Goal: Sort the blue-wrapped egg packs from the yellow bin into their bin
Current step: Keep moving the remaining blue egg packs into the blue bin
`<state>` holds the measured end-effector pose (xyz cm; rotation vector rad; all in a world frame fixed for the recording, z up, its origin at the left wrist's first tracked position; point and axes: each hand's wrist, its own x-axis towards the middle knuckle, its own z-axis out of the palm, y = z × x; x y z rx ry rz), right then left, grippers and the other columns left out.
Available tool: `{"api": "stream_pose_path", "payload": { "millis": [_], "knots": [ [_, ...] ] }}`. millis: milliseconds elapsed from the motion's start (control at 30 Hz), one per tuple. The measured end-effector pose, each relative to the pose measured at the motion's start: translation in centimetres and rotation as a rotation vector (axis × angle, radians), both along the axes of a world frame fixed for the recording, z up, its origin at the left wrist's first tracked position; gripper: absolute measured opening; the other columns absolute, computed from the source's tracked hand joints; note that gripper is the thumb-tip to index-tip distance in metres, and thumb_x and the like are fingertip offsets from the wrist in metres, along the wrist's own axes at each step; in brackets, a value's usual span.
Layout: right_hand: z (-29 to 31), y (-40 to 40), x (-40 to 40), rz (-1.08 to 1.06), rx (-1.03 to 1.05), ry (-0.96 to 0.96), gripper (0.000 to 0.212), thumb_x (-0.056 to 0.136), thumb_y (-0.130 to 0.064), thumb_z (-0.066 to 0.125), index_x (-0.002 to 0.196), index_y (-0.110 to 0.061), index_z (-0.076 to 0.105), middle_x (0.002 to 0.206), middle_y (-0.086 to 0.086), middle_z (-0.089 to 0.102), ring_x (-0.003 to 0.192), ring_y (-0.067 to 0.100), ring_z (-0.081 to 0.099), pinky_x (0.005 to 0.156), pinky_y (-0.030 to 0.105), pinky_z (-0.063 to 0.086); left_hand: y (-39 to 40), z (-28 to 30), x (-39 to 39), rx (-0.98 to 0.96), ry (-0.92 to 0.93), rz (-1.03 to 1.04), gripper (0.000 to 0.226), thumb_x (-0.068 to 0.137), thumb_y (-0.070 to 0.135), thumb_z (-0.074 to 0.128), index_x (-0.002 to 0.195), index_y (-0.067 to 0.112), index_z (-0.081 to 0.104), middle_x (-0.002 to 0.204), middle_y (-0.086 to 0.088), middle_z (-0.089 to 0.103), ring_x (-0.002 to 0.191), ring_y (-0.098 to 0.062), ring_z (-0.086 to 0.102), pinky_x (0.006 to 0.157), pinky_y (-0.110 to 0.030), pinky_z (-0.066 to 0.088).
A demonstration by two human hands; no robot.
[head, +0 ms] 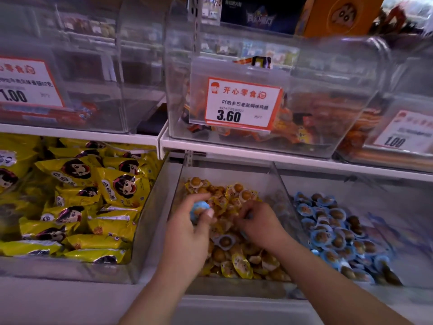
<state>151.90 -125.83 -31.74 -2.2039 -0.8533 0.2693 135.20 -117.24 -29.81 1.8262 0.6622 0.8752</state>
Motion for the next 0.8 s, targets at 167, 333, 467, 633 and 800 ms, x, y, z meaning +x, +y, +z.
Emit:
{"api": "stream_pose_path", "payload": {
  "millis": [167,333,467,633,800],
  "knots": [
    [1.0,0.4,-0.8,0.235,-0.092,-0.020,0.002,0.085,-0.028,0.075,0.084,-0.027,0.074,0.065,-0.014,0.059,0.056,-0.003,0.051,0.055,0.017,0.039,0.6,1.7,-2.2,0.109,-0.047,-0.068,0.025,0.099,0.027,0.058,0.110,0.049,0.060,0.074,0.009,0.069,0.060,-0.010,0.064,0.053,-0.022,0.051],
    [1.2,1.9,-1.9,0.361,-0.398,-0.228,0.027,0.084,-0.048,0.067,0.107,-0.035,0.071,0.096,-0.007,0.067,0.091,0.017,0.065,0.071,0.028,0.050,1.9,1.3,-3.7,0.178,-0.052,0.120,0.026,0.099,0.029,0.056,0.111,0.053,0.056,0.072,0.006,0.061,0.059,-0.018,0.059,0.047,-0.028,0.043],
    [1.0,1.5,-1.4,0.498,-0.547,-0.286,0.046,0.076,-0.057,0.071,0.116,-0.036,0.065,0.114,-0.003,0.065,0.105,0.024,0.063,0.079,0.034,0.053,2.4,0.8,-3.8,0.190,-0.026,0.122,0.026,0.100,0.032,0.052,0.122,0.045,0.057,0.085,0.012,0.059,0.071,-0.006,0.057,0.059,-0.016,0.038],
    [1.2,0.0,-0.7,0.438,-0.521,-0.397,0.020,0.086,-0.036,0.058,0.103,-0.032,0.067,0.100,-0.004,0.072,0.094,0.021,0.066,0.075,0.036,0.056,2.6,0.7,-3.9,0.155,-0.044,0.107,0.025,0.100,0.031,0.052,0.121,0.042,0.058,0.083,0.012,0.059,0.073,-0.008,0.059,0.061,-0.021,0.041],
    [1.6,0.0,-0.9,0.350,-0.405,-0.510,0.009,0.087,-0.030,0.057,0.091,-0.025,0.063,0.094,-0.002,0.069,0.087,0.023,0.066,0.072,0.037,0.055,2.7,0.7,-4.2,0.175,-0.020,0.109,0.024,0.101,0.028,0.053,0.122,0.039,0.059,0.074,0.016,0.052,0.064,-0.003,0.051,0.057,-0.013,0.034]
  ]
}}
